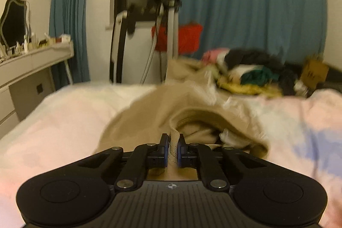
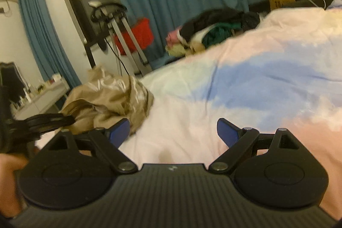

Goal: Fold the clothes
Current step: 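Grasp the beige T-shirt with the left gripper and lift it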

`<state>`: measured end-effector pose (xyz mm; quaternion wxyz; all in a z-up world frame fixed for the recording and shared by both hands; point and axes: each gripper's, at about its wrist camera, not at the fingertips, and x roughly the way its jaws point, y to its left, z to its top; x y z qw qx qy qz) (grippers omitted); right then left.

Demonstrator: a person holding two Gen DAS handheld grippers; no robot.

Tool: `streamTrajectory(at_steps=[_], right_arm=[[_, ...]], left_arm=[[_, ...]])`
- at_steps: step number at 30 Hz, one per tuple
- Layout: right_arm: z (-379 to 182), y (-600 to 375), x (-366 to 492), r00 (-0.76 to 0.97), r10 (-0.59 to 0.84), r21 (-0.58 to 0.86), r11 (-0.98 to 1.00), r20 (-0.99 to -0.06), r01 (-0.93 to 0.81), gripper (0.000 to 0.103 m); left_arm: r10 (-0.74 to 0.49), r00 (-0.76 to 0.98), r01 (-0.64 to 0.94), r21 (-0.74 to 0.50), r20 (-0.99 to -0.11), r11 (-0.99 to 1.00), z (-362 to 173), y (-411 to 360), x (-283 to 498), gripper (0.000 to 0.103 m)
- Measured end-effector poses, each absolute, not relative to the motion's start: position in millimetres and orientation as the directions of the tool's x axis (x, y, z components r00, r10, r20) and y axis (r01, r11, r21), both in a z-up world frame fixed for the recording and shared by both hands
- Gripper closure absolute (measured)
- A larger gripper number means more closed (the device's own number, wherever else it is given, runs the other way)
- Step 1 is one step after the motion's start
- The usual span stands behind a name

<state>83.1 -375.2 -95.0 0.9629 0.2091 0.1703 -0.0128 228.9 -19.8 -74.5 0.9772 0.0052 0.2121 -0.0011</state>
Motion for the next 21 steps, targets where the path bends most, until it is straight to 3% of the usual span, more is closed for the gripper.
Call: streamTrajectory(at_steps=[4, 9, 21], right_arm=[[-86.8, -365.5, 75.8, 0.965, 0.057, 0.368, 0.929, -0.257, 0.043, 0.013], [-72.2, -347.7, 54.0, 0.976, 0.097, 0.323, 0.946, -0.194, -0.030, 0.013], [-37.0, -282.5, -32.1, 0.950, 0.269, 0.309, 0.927, -0.157, -0.212, 0.013]], left_arm=[[-0.047, 0.948, 0.059, 0.030, -0.315, 0.998, -48.6, -15.6, 179.9, 0.097], [-0.106, 0.962, 0.106, -0.012, -0.254, 0.994, -17.0, -1.5, 119.0, 0.097], [-0.277, 0.949, 0.269, -0.069, -0.148, 0.961, 24.8, 34.0, -39.0, 0.097]])
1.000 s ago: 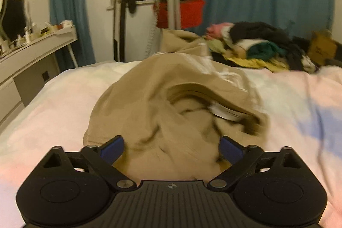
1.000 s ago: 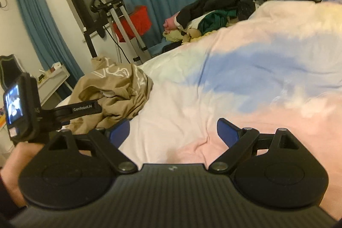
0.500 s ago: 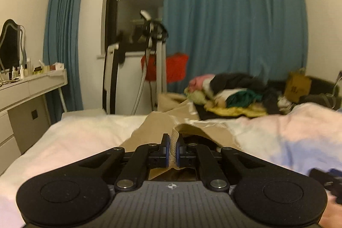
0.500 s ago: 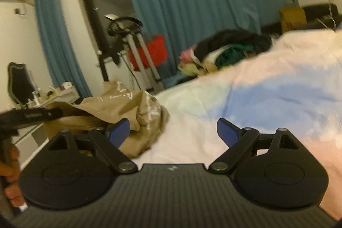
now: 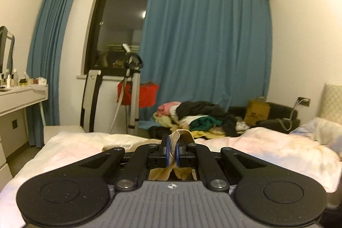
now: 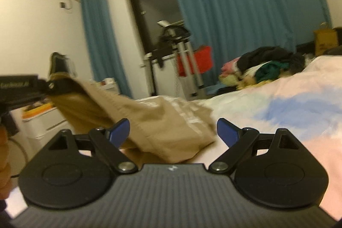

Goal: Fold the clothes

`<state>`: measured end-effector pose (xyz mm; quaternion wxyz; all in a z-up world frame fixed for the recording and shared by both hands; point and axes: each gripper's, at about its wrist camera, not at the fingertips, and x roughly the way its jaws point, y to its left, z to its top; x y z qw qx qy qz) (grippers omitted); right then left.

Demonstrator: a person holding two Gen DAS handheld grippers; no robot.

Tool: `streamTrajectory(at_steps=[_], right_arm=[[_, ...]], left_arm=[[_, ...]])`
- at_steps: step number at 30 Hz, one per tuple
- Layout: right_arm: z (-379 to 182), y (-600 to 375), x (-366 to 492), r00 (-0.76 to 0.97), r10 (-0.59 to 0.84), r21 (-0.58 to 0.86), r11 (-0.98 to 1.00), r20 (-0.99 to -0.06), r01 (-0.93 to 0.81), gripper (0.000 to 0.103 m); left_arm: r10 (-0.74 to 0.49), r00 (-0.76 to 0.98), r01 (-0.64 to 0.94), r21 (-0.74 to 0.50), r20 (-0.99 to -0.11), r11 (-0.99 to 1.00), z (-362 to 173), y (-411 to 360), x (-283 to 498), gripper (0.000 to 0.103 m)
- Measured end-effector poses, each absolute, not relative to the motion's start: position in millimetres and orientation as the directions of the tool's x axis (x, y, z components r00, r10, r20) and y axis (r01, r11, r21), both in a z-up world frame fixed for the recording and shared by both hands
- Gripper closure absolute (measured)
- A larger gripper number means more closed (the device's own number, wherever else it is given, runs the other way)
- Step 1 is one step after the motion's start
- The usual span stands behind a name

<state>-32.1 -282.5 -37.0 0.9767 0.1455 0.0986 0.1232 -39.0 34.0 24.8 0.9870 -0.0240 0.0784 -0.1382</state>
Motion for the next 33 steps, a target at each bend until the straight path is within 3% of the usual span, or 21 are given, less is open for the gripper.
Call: streamTrajectory(at_steps=[6, 10, 15, 17, 23, 26, 29, 33], right_arm=[[-42.5, -231.7, -17.6, 0.935, 0.296, 0.196, 0.946, -0.192, -0.259, 0.013], [-50.9, -220.3, 13.9, 0.932, 0.279, 0.193, 0.952, -0.232, -0.237, 0.013], [-57.0, -265.7, 50.9, 0.945, 0.256, 0.464, 0.875, -0.204, -0.137, 0.013], [-66.8, -279.3, 67.8, 0.933, 0.258, 0.522, 0.848, -0.249, -0.095, 0.013], [-105.2, -302.5, 85.4, 0.868, 0.131, 0.488, 0.861, -0.479, 0.139, 0.013], [-114.0, -307.4, 87.7, 0.837, 0.118, 0.474, 0.862, -0.534, 0.181, 0.014], [-91.0, -309.0, 78.5, 0.874, 0.073, 0.448, 0.877, -0.480, 0.173, 0.013], [-35.7, -314.0, 44.8, 0.961, -0.027, 0.385, 0.913, -0.275, 0.136, 0.013]], left_arm=[[-0.300, 0.941, 0.282, -0.123, -0.159, 0.951, 12.1, 51.6, -67.9, 0.097], [-0.289, 0.942, 0.277, -0.092, -0.170, 0.957, 1.6, 45.8, -64.6, 0.097], [-0.276, 0.914, 0.265, -0.077, -0.297, 0.961, -21.9, 37.3, -39.5, 0.097], [-0.277, 0.900, 0.266, -0.078, -0.336, 0.961, -28.9, 33.4, -31.8, 0.097], [-0.266, 0.925, 0.263, -0.050, -0.271, 0.964, -23.1, 27.8, -35.7, 0.097], [-0.267, 0.931, 0.258, -0.069, -0.247, 0.964, -18.3, 28.2, -38.7, 0.097], [-0.252, 0.946, 0.240, -0.081, -0.206, 0.967, -8.3, 29.5, -37.3, 0.097], [-0.266, 0.958, 0.248, -0.154, -0.110, 0.956, 5.6, 44.7, -47.5, 0.097]])
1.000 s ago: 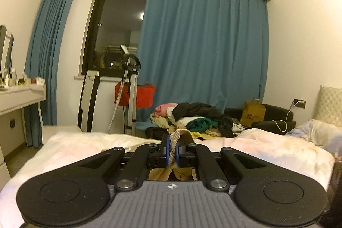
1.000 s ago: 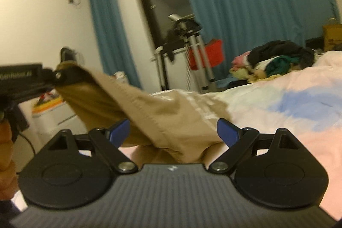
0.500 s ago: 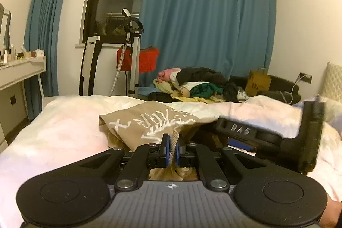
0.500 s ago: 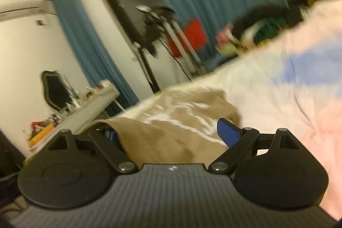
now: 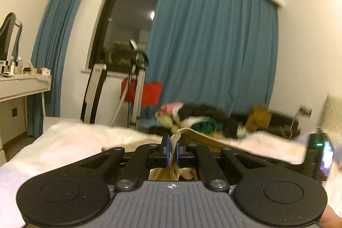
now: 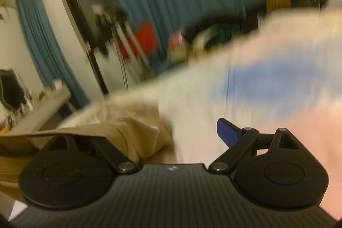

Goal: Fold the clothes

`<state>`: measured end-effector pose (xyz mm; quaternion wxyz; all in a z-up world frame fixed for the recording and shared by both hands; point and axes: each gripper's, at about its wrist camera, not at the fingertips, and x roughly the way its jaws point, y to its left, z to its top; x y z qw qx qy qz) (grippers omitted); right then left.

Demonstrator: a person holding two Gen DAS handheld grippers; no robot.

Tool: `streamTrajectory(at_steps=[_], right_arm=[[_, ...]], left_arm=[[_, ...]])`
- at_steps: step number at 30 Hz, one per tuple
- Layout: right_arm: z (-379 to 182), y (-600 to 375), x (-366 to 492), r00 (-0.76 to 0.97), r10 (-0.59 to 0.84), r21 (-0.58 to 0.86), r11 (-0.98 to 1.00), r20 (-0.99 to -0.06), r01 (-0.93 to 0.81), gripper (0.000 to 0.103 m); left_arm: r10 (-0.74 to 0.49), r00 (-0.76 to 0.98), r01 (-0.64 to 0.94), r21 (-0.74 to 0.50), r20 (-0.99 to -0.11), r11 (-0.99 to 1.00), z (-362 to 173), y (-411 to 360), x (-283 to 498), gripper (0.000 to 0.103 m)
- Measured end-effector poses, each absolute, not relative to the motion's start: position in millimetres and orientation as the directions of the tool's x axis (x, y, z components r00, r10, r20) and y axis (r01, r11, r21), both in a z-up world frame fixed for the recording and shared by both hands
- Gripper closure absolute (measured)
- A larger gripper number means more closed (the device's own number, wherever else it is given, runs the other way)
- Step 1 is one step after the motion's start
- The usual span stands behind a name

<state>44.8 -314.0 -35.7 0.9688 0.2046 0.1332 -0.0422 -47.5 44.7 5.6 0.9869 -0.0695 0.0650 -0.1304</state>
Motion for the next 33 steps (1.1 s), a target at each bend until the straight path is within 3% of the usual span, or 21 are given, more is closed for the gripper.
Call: streamTrajectory(at_steps=[3, 5, 7, 8, 11, 15, 19, 22, 30, 32, 33], right_arm=[[3.1, -312.0, 16.3, 0.992, -0.064, 0.316, 0.944, -0.110, 0.096, 0.013], [17.9, -309.0, 4.9, 0.994, -0.085, 0.250, 0.963, -0.068, 0.099, 0.013], [20.9, -305.8, 6.6, 0.986, -0.079, 0.188, 0.977, -0.144, 0.105, 0.011], [16.2, -308.3, 14.1, 0.971, -0.043, 0.190, 0.978, -0.235, 0.089, 0.012], [-17.1, -325.5, 28.5, 0.906, -0.010, 0.267, 0.954, -0.424, 0.135, 0.013], [-51.9, -343.2, 37.8, 0.835, 0.003, 0.341, 0.914, -0.551, 0.221, 0.013], [-38.7, -337.4, 24.5, 0.894, -0.089, 0.315, 0.917, -0.440, 0.246, 0.013], [-31.8, -337.2, 18.2, 0.926, -0.104, 0.304, 0.926, -0.362, 0.223, 0.013], [-31.3, -334.3, 23.1, 0.933, -0.082, 0.285, 0.939, -0.351, 0.190, 0.013], [-31.6, -331.3, 24.8, 0.935, -0.080, 0.279, 0.942, -0.346, 0.184, 0.013], [-31.6, -329.7, 25.8, 0.936, -0.082, 0.273, 0.944, -0.342, 0.183, 0.013]], left_arm=[[-0.279, 0.960, 0.267, -0.188, -0.036, 0.945, 14.7, 52.8, -59.6, 0.097], [-0.288, 0.957, 0.278, -0.209, -0.018, 0.938, 18.3, 57.5, -64.6, 0.097], [-0.277, 0.961, 0.267, -0.212, -0.019, 0.940, 19.2, 59.4, -68.4, 0.097], [-0.280, 0.960, 0.268, -0.218, -0.027, 0.939, 19.8, 60.7, -68.2, 0.097], [-0.263, 0.964, 0.246, -0.224, -0.048, 0.943, 20.7, 62.1, -69.7, 0.097], [-0.273, 0.957, 0.250, -0.205, -0.094, 0.946, 20.4, 57.4, -65.1, 0.097], [-0.230, 0.956, 0.207, -0.138, -0.182, 0.969, 14.1, 48.3, -56.4, 0.097], [-0.217, 0.926, 0.175, -0.156, -0.310, 0.972, 4.8, 53.0, -38.2, 0.095], [-0.199, 0.829, 0.158, -0.122, -0.522, 0.980, -17.8, 61.6, -1.5, 0.085], [-0.196, 0.808, 0.172, -0.097, -0.555, 0.980, -23.3, 57.7, 2.6, 0.076], [-0.198, 0.796, 0.184, -0.082, -0.572, 0.979, -25.8, 54.9, 4.0, 0.062]])
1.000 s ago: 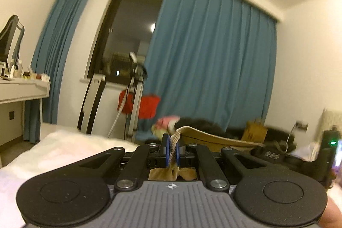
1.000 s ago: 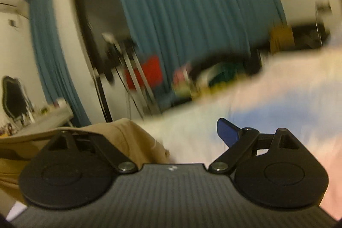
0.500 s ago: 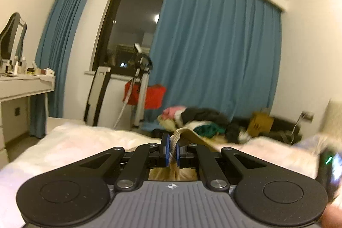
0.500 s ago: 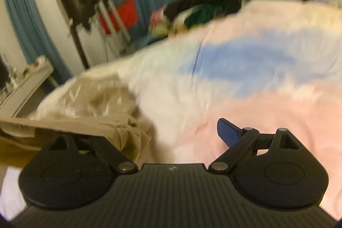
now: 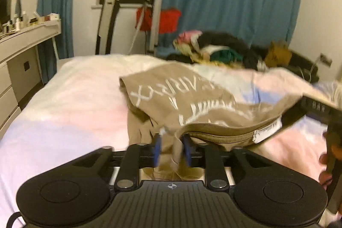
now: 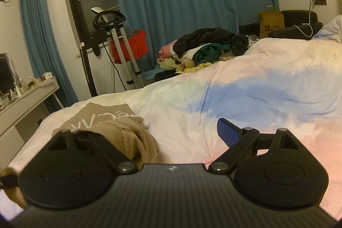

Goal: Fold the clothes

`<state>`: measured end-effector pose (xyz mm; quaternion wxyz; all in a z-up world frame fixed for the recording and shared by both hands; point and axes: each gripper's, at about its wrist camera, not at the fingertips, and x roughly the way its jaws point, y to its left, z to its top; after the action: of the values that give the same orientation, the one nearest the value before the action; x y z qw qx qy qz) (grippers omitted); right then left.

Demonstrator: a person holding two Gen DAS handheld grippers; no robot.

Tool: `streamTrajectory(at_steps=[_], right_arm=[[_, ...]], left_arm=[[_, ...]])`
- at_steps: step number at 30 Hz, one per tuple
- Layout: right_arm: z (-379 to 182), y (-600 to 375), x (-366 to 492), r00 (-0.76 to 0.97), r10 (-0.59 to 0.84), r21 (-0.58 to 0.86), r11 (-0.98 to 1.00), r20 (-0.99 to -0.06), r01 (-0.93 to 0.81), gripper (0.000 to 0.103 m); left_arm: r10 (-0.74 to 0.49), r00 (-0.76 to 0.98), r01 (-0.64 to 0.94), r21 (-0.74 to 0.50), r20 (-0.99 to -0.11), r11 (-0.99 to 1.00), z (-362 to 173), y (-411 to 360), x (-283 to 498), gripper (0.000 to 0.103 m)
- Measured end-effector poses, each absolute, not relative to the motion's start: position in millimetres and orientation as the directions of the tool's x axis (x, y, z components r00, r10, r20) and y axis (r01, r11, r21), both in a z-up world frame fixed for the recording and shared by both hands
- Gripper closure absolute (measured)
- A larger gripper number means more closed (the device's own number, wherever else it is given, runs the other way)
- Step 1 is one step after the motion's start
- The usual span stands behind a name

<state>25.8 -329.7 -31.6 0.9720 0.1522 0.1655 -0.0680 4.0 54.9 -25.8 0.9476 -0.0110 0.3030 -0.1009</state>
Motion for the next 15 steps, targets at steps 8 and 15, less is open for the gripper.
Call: streamTrajectory(at_steps=[8, 15], right_arm=[[-32.6, -323.2, 24.4, 0.939, -0.083, 0.257, 0.950, -0.335, 0.176, 0.013], [-29.4, -319.0, 22.4, 0.943, -0.075, 0.256, 0.953, -0.325, 0.164, 0.013]], left_arm=[[-0.181, 0.712, 0.285, 0.043, -0.679, 0.958, -58.2, 17.9, 15.7, 0.048], [-0.190, 0.691, 0.389, 0.136, -0.698, 0.911, -75.4, -14.3, 11.2, 0.042]])
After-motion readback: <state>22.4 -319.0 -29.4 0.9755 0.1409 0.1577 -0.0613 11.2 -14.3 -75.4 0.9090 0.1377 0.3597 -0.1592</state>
